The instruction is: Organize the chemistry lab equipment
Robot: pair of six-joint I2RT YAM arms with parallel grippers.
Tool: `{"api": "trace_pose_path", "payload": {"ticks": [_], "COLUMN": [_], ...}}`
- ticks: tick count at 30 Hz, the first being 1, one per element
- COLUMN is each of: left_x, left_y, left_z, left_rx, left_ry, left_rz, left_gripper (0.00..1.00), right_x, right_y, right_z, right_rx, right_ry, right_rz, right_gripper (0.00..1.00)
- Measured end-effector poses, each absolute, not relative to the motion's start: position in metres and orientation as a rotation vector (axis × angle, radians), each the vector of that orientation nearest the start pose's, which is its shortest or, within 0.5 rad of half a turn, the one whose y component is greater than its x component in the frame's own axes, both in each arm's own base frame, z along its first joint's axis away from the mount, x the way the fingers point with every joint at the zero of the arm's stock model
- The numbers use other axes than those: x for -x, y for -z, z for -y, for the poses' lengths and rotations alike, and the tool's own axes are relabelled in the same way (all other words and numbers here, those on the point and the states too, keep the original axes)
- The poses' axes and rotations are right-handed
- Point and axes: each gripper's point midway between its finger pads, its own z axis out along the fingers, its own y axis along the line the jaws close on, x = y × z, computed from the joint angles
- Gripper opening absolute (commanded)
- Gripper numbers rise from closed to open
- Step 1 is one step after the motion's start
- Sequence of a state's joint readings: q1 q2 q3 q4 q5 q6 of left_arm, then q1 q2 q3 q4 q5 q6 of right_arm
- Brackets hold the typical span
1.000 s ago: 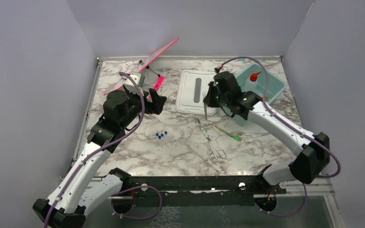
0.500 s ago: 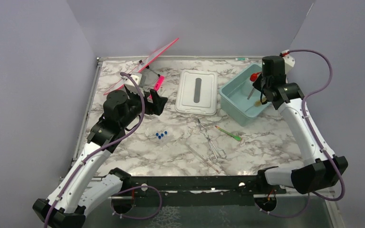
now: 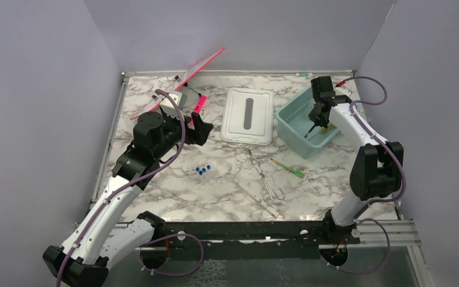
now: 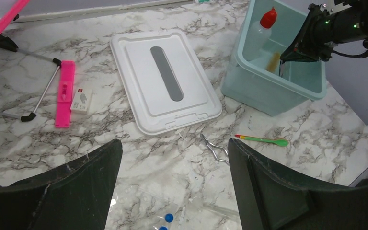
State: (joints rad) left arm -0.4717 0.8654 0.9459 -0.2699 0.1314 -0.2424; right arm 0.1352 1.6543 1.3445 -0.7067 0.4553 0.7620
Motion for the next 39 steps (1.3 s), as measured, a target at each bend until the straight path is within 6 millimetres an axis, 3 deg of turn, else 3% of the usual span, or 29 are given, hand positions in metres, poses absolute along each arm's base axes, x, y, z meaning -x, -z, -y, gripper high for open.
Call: {"api": "trace_pose_path", "payload": {"ticks": [5, 11, 20, 25, 30, 33, 35, 39], "left_x": [-0.275, -0.279, -0.281, -0.281, -0.281, -0.281, -0.282, -0.282], "left_y": [-0.303, -0.3, -0.301, -0.302, -0.304, -0.304, -0.304, -0.305], "left_z": [0.177, 0.179, 0.177, 0.178, 0.178, 0.178, 0.178, 0.176], "left_rx": [-0.305, -0.309, -0.315, -0.317, -0.314, -0.315, -0.32, -0.341], "left_ry": [0.627, 0.621, 0.604, 0.604, 0.607, 0.608, 0.603, 0.583], "left_rz": [-1.792, -1.803, -1.795, -1.79, -1.786, -1.784, -1.782, -1.775], "left_gripper": [0.84, 0.83, 0.83, 0.83, 0.83, 0.83, 0.83, 0.83], "right_x": [-0.402, -0.401, -0.398, -0.395, -0.385, -0.369, -0.357, -0.341], "right_y": [-0.106, -0.075, -0.081, -0.115, -0.193, -0.238, -0.255, -0.25], "right_z": [0.0, 0.002, 0.005, 0.002, -0.018, -0.046, -0.07, -0.124], "right_rx": [-0.972, -1.049, -1.077, -1.018, -0.846, -0.693, -0.597, -0.416], "right_ry": [0.241, 0.289, 0.306, 0.239, 0.053, -0.072, -0.132, -0.192], "right_rz": [-2.318, -2.355, -2.337, -2.306, -2.189, -2.118, -2.107, -2.173], "right_gripper": [0.08, 0.18, 0.34, 0.36, 0.5, 0.53, 0.53, 0.54]}}
